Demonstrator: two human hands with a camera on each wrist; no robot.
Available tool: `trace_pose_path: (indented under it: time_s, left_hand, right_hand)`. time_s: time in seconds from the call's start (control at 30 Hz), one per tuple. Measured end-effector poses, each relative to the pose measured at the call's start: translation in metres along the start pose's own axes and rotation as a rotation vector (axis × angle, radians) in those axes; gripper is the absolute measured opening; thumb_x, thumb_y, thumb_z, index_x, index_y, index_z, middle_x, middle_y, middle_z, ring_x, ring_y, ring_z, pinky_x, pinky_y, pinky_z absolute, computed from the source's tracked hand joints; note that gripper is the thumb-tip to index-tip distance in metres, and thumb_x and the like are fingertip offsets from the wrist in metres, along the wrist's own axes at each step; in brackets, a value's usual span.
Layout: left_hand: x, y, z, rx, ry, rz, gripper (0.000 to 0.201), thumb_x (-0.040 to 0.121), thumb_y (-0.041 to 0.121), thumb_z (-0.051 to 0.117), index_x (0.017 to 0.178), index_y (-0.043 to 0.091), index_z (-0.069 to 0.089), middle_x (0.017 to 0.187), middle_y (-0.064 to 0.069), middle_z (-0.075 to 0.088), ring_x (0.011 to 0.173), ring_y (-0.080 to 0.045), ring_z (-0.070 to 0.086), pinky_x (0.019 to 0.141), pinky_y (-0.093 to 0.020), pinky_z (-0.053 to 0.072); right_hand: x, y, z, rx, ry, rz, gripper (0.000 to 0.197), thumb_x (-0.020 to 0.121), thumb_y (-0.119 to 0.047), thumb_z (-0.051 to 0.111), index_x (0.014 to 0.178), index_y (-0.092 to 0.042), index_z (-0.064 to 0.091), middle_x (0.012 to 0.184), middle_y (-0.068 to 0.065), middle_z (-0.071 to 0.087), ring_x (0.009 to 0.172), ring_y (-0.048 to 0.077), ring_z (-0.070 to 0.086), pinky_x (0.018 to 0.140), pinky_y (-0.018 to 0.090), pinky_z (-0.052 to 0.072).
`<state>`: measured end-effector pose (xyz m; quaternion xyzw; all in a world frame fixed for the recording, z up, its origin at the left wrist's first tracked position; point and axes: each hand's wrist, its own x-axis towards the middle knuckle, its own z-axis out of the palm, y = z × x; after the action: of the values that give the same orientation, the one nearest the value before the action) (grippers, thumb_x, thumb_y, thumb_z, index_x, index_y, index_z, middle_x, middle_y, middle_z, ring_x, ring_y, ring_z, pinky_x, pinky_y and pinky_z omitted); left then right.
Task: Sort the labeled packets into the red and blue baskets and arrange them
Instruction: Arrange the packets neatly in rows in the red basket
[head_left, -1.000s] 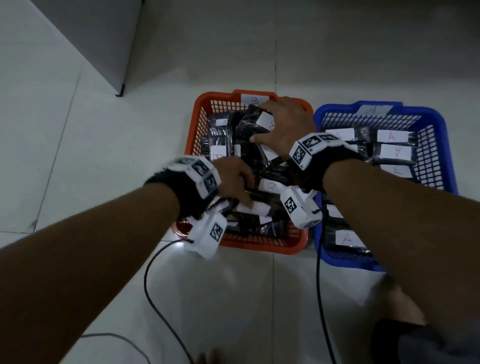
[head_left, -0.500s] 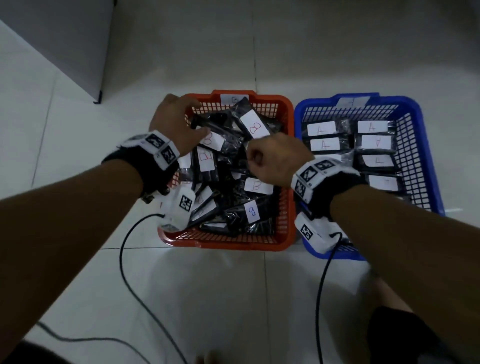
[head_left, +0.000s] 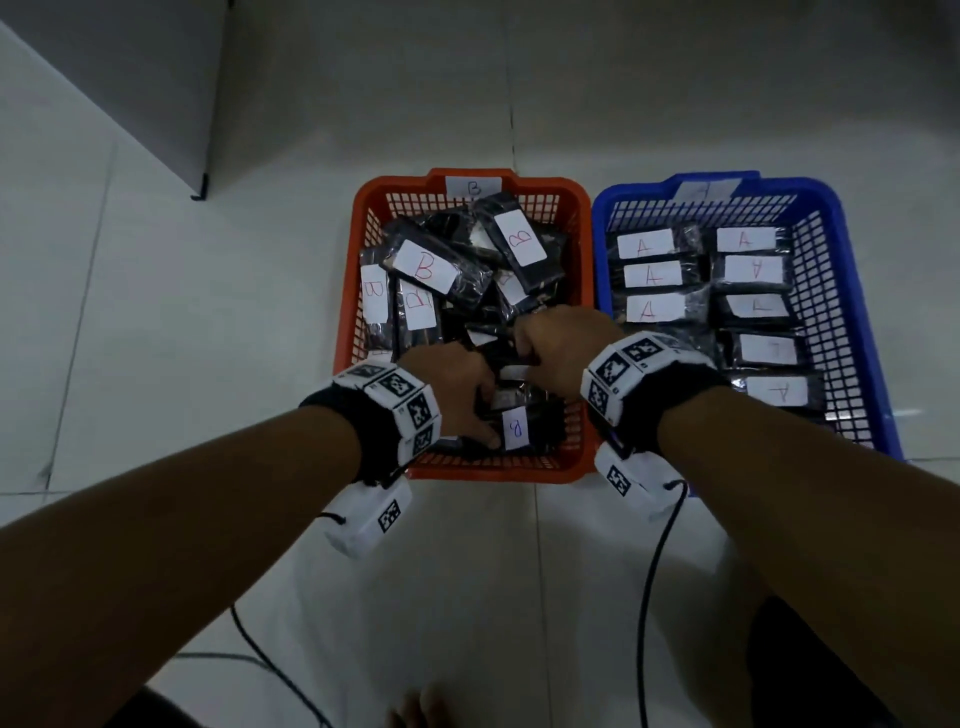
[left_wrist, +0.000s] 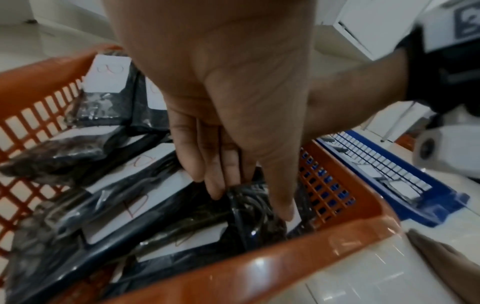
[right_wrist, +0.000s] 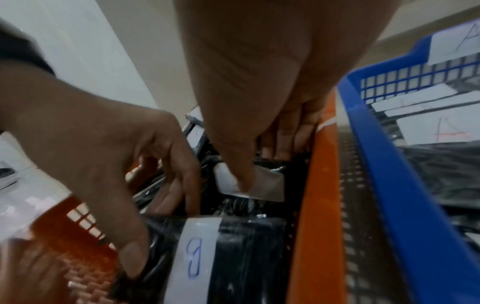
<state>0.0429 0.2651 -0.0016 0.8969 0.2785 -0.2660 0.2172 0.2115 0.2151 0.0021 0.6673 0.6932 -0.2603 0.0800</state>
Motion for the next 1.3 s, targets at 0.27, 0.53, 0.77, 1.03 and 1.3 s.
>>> trace_pose_path:
  time_s: [0.27, 0.53, 0.77, 1.03, 1.3]
  left_hand:
    - [-0.005, -0.027, -0.044, -0.382, 0.106, -0.065, 0.015, 0.075, 0.037, 0.078, 0.080, 0.026, 0.069, 0.079, 0.013, 0.066, 0.075, -0.006, 0.061, 0.072, -0.023, 0.049]
    - [-0.014, -0.078, -0.067, -0.467, 0.611, -0.350, 0.025, 0.079, 0.037, 0.074, 0.101, 0.026, 0.069, 0.099, 0.003, 0.070, 0.091, -0.016, 0.064, 0.079, -0.025, 0.047]
    - [-0.007, -0.070, -0.046, -0.374, 0.837, -0.407, 0.051, 0.080, 0.041, 0.072, 0.125, 0.024, 0.055, 0.120, -0.005, 0.052, 0.097, -0.014, 0.053, 0.082, -0.023, 0.040]
    - [-0.035, -0.079, -0.005, -0.501, 0.952, -0.543, 0.049, 0.081, 0.027, 0.063, 0.126, 0.013, 0.049, 0.126, -0.009, 0.049, 0.112, -0.023, 0.053, 0.092, -0.037, 0.047]
    - [-0.037, -0.080, 0.018, -0.991, 0.455, -0.716, 0.028, 0.083, 0.021, 0.060, 0.107, 0.007, 0.063, 0.104, -0.013, 0.068, 0.090, -0.029, 0.066, 0.084, -0.041, 0.056]
  right_hand:
    - [-0.001, 0.010, -0.035, 0.532, 0.507, 0.053, 0.027, 0.083, -0.039, 0.063, 0.106, -0.025, 0.062, 0.098, -0.005, 0.066, 0.087, 0.013, 0.062, 0.078, 0.034, 0.055]
    - [0.040, 0.013, -0.030, 0.577, 0.640, 0.234, 0.036, 0.096, -0.024, 0.049, 0.130, -0.016, 0.055, 0.124, 0.008, 0.059, 0.113, 0.025, 0.057, 0.092, 0.032, 0.047]
    - [0.051, 0.011, -0.028, 0.561, 0.540, 0.226, 0.041, 0.099, -0.033, 0.041, 0.134, -0.015, 0.052, 0.131, 0.007, 0.058, 0.120, 0.026, 0.054, 0.097, 0.035, 0.046]
    - [0.021, -0.012, -0.030, 0.265, 0.852, 0.053, 0.020, 0.089, -0.030, 0.051, 0.096, -0.015, 0.063, 0.100, 0.002, 0.063, 0.091, 0.020, 0.058, 0.076, 0.035, 0.050]
    - [0.023, -0.062, 0.008, 0.149, 0.014, 0.036, 0.032, 0.083, -0.056, 0.059, 0.077, -0.024, 0.057, 0.078, -0.001, 0.058, 0.074, 0.022, 0.059, 0.065, 0.028, 0.046]
